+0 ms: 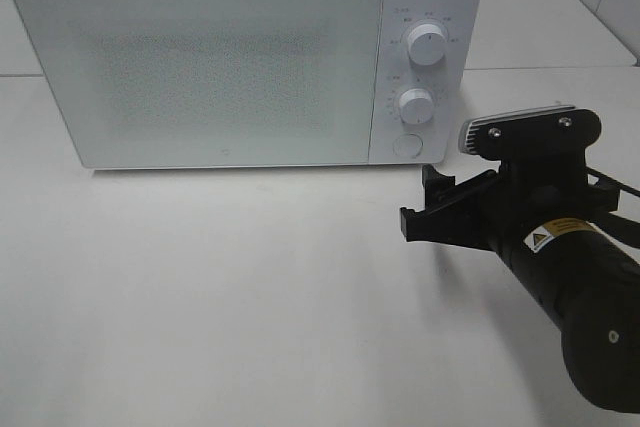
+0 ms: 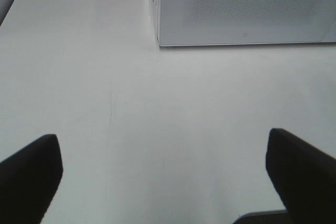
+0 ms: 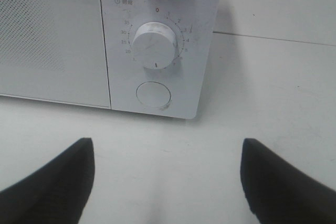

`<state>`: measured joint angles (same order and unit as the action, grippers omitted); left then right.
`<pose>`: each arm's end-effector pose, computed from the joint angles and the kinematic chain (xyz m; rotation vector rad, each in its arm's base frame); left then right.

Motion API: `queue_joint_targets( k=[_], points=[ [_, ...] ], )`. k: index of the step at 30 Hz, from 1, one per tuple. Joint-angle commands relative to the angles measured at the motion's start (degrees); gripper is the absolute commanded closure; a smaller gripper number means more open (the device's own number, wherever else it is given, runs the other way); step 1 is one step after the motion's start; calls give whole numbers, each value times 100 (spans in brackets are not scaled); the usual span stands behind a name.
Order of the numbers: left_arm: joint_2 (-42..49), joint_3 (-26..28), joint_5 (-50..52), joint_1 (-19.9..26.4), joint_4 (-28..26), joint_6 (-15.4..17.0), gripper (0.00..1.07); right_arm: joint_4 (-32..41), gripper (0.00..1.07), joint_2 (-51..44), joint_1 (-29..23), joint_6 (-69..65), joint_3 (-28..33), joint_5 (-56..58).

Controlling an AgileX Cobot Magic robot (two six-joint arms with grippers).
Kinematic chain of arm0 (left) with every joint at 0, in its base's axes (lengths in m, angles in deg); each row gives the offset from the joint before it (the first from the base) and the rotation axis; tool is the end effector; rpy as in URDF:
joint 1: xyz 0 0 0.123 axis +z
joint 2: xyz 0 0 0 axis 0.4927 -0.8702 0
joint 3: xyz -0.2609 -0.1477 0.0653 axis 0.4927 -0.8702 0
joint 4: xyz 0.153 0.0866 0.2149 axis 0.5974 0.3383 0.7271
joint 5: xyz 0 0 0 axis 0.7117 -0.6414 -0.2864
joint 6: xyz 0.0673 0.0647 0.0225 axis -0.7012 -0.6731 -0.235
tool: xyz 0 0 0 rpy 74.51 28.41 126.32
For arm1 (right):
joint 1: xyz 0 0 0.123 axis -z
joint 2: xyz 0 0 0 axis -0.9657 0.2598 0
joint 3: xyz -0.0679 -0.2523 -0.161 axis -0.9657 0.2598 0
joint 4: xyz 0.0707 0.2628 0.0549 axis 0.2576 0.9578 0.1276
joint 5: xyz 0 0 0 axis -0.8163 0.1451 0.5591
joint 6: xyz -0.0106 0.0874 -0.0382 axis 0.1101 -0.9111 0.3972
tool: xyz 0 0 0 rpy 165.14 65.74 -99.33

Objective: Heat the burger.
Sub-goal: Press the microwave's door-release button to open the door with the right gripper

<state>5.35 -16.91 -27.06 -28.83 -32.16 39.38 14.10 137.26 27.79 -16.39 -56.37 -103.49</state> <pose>-0.0041 -0.0111 0.2921 0.0721 2.0379 -0.1034 0.2159 0.1363 0.1375 -0.0740 1.7893 0.0087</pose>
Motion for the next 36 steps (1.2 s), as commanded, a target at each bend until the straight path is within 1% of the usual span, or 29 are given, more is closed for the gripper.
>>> queue_joint_targets(
  k=[1,7,9,11,12,14,15,16,17,18,19,20,21,22,23,24,25,26,27,28,29,30,31,32,33,34,36],
  points=[
    [86,-11,74,-17,-23,0,9,-29,32,0,-17,57,-103,11],
    [86,-11,74,-17,-23,0,9,-29,32,0,-17,-109,-109,69],
    [86,-11,74,-17,-23,0,9,-29,33,0,-17,-596,-109,69],
    [86,-11,74,-17,-23,0,9,-29,33,0,-17,-756,-109,69],
    [86,-11,74,-17,-23,0,9,-29,36,0,-17,-1129,-109,69],
    [86,-11,74,-17,-23,0,9,-29,37,0,-17,-1387,-109,69],
    [86,-11,74,-17,-23,0,9,-23,41,0,-17,-1942,-109,69],
    [86,-11,74,-17,-23,0,9,-23,41,0,-17,-1942,-109,69],
    [86,-11,74,-17,-23,0,9,-23,44,0,-17,-2246,-109,69],
    [86,-11,74,-17,-23,0,9,-23,49,0,-17,-2859,-109,63],
    [86,-11,74,-17,-23,0,9,-23,49,0,-17,-2859,-109,63],
    [86,-11,74,-17,-23,0,9,-23,56,0,-17,-3558,-109,63],
    [86,-11,74,-17,-23,0,9,-23,56,0,-17,-3558,-109,63],
    [86,-11,74,-17,-23,0,9,-23,59,0,-17,-3971,-109,63],
    [86,-11,74,-17,-23,0,9,-23,67,0,-17,-4778,-109,69],
    [86,-11,74,-17,-23,0,9,-23,67,0,-17,-4778,-109,69],
    [86,-11,74,-17,-23,0,9,-23,71,0,-17,-5105,-109,74],
    [86,-11,74,-17,-23,0,9,-23,79,0,-17,-5907,-109,115],
    [86,-11,74,-17,-23,0,9,-23,79,0,-17,-5907,-109,115],
    [86,-11,74,-17,-23,0,9,-23,83,0,-17,-6205,-109,132],
    [86,-11,74,-17,-23,0,9,-23,89,0,-17,-6812,-109,143],
    [86,-11,74,-17,-23,0,9,-23,89,0,-17,-6812,-109,143],
    [86,-11,74,-17,-23,0,9,-6,94,0,-17,-7363,-109,143],
    [86,-11,74,-17,-23,0,9,-6,96,0,-17,-7592,-109,143],
    [86,-11,74,-17,-23,0,9,-6,96,0,-17,-7592,-109,143],
    [86,-11,74,-17,-23,0,9,-6,99,0,-17,-7890,-109,149],
    [86,-11,74,-17,-23,0,9,-6,100,0,-17,-8010,-109,172]
  ],
)
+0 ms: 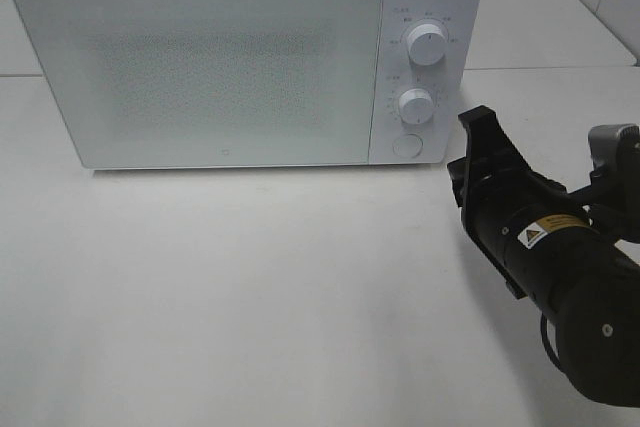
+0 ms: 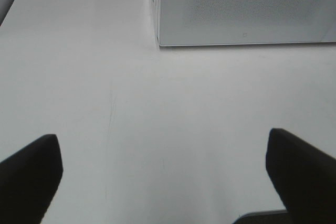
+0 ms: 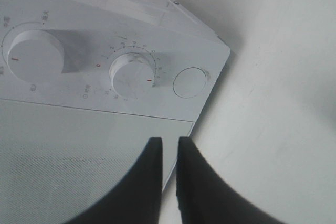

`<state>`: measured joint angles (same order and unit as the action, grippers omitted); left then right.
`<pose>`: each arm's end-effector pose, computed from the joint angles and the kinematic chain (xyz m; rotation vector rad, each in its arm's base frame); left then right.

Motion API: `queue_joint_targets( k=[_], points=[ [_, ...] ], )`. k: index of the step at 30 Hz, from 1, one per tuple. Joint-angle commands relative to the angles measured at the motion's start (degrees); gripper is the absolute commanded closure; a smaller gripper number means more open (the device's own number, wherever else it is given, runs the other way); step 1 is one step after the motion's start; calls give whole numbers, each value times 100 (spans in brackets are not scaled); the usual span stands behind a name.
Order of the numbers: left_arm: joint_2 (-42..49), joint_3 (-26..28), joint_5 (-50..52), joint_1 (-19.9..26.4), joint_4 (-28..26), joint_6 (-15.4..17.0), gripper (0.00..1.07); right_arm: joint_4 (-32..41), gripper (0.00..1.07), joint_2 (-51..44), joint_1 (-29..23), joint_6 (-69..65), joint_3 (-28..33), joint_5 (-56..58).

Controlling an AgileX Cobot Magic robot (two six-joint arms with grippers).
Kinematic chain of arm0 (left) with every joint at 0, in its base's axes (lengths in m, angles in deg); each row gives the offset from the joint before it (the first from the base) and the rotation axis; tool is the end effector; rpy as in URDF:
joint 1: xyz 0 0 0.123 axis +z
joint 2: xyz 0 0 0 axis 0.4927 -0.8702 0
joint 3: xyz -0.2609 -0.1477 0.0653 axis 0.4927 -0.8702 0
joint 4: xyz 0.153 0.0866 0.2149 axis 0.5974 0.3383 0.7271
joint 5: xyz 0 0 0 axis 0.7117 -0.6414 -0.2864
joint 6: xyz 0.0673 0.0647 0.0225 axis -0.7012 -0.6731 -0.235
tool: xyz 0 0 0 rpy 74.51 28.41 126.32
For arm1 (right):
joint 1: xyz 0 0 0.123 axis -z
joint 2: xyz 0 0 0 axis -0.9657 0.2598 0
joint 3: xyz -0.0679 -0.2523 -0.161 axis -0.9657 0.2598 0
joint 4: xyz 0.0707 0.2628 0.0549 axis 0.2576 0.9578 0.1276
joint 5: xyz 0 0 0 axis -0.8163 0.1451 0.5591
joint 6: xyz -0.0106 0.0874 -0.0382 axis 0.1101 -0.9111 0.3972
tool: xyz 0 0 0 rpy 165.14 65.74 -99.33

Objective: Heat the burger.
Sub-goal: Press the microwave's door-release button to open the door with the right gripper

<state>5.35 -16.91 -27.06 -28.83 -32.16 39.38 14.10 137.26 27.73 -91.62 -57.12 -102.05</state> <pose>-0.0041 -0.0111 0.2921 0.0721 2.0379 -0.1034 0.2177 0.1398 0.1374 1.1047 1.5602 0.9390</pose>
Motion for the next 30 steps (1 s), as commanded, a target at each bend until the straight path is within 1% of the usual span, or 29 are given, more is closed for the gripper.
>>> queue_joint_targets(
  k=[1,2,4,7,14,19,22,24,27,29,30],
  points=[
    [86,-11,74,-17,-23,0,9,6,103,0,-11,-670,-34,109],
    [86,-11,74,-17,-23,0,9,6,103,0,-11,-670,-34,109],
    [86,-11,74,-17,-23,0,9,183,107,0,-11,-968,-40,269],
    [86,-11,74,-17,-23,0,9,361,107,0,-6,-1094,-40,418],
    [86,-11,74,-17,-23,0,9,470,107,0,23,-1169,-40,561],
    [86,-11,74,-17,-23,0,9,510,107,46,23,-1180,-223,642],
    [86,-11,74,-17,-23,0,9,510,107,281,23,-1209,-378,642],
    [86,-11,74,-17,-23,0,9,447,107,630,23,-1576,-539,550],
    [86,-11,74,-17,-23,0,9,447,107,670,34,-1633,-590,550],
    [86,-11,74,-17,-23,0,9,315,107,808,195,-1627,-779,561],
    [86,-11,74,-17,-23,0,9,315,107,808,195,-1627,-779,561]
  ],
)
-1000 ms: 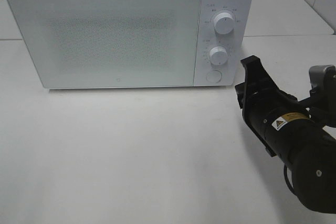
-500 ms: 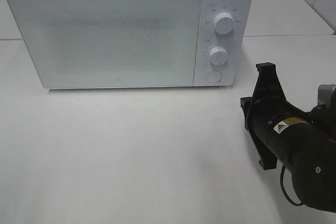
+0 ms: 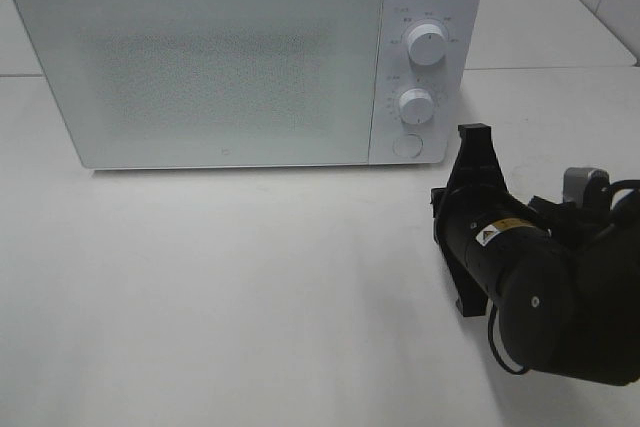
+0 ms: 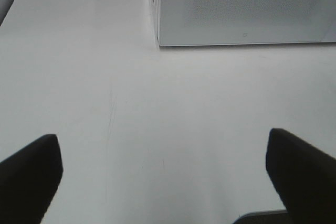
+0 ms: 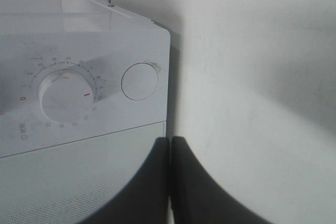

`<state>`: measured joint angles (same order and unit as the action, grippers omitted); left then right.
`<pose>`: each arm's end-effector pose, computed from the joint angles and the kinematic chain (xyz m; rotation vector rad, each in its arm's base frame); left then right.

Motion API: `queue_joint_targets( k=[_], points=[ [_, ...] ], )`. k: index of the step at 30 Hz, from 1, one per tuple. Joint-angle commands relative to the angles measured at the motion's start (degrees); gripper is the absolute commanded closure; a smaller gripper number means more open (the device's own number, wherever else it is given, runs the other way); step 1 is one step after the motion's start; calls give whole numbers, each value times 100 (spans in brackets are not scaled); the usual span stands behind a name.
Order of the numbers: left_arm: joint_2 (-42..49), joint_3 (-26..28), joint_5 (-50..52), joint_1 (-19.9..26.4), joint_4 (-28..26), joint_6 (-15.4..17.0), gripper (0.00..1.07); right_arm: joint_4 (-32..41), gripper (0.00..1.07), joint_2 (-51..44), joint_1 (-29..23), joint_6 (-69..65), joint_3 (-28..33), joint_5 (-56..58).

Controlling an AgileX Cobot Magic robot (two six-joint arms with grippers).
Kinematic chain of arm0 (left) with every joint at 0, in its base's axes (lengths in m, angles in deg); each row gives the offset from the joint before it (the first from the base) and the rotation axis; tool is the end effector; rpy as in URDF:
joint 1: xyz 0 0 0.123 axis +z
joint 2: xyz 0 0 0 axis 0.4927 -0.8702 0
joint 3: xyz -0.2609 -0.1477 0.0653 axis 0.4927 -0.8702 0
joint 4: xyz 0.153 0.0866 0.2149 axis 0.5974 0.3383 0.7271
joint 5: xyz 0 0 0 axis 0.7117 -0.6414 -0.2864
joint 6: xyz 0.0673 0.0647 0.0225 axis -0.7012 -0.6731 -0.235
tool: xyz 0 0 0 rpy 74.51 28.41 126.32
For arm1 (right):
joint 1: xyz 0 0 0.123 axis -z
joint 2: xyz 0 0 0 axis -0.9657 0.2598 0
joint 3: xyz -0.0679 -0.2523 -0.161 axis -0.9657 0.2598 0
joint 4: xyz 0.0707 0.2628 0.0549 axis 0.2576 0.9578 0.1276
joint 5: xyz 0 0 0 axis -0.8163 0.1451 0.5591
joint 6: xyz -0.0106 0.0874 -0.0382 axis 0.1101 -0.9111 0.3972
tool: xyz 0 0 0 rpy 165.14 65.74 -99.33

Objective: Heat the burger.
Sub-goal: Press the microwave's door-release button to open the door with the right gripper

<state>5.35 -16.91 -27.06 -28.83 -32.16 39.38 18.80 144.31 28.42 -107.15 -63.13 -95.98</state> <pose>-0.0041 -0.0111 0.2921 0.0721 2.0379 -0.1034 0.2369 0.1548 0.1111 1.4792 1.4680 1.0077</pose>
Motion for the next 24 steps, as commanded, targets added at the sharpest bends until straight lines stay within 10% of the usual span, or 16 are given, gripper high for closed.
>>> queue_joint_targets(
  k=[1,24],
  points=[
    [86,-11,74,-17,-23,0,9,-258,107,195,258,-74,-332,-46],
    [86,-11,74,-17,-23,0,9,-905,107,1203,1020,-120,-1696,292]
  ],
)
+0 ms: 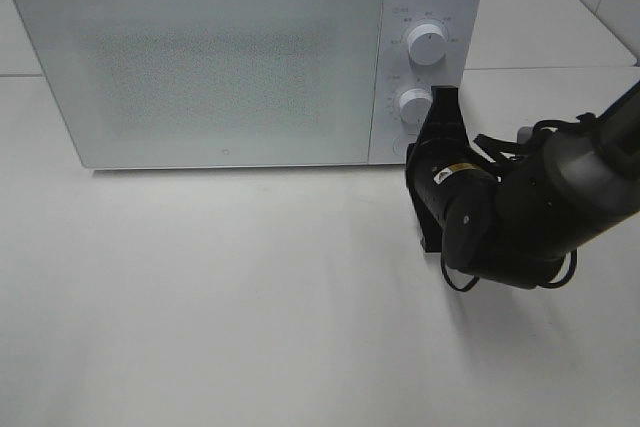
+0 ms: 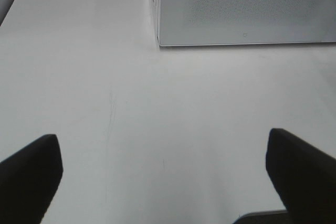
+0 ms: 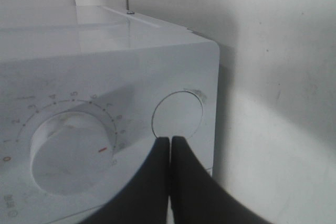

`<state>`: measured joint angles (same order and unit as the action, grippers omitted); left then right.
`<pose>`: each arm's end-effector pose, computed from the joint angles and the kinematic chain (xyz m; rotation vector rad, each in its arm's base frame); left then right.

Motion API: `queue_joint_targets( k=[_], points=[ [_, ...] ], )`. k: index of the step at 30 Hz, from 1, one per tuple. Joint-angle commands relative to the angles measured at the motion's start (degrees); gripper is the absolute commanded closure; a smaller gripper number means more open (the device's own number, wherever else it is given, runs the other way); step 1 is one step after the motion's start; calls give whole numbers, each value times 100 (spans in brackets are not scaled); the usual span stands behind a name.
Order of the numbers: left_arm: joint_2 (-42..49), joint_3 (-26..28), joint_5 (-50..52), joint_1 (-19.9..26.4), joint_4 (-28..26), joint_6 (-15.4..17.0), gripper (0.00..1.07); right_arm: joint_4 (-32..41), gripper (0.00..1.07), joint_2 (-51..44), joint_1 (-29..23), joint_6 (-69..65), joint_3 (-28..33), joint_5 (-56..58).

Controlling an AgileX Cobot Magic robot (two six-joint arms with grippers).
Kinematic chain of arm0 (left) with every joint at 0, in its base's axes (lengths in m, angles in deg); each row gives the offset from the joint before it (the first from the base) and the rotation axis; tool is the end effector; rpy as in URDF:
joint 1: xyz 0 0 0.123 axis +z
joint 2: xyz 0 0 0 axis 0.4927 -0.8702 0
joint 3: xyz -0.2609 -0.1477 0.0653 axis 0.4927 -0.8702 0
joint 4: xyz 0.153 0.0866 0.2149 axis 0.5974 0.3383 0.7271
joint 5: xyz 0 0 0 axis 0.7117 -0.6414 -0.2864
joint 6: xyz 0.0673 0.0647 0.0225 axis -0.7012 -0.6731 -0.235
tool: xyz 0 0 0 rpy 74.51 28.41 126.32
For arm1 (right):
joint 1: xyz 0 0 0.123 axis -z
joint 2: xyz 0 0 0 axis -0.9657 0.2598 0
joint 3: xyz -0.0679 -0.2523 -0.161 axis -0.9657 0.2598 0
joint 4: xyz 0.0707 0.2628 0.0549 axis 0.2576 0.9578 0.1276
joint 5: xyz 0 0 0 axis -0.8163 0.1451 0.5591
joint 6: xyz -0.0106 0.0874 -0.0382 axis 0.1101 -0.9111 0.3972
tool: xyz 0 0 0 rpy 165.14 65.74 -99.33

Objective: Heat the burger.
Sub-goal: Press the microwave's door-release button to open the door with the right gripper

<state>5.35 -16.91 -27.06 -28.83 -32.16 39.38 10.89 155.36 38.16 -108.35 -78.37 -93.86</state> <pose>-0.0041 -0.0111 0.2921 0.0721 2.0379 -0.1034 0.3193 0.1680 0.0951 1.4950 1.3892 1.0481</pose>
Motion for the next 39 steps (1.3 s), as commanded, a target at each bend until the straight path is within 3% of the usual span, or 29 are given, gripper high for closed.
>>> queue_joint_targets(
  k=[1,20,39],
  points=[
    [86,-11,74,-17,-23,0,9,-115,107,189,46,-6,-275,80],
    [86,-11,74,-17,-23,0,9,-132,107,699,246,149,-865,223],
    [86,-11,74,-17,-23,0,9,11,107,699,441,453,-1324,-338]
  ],
)
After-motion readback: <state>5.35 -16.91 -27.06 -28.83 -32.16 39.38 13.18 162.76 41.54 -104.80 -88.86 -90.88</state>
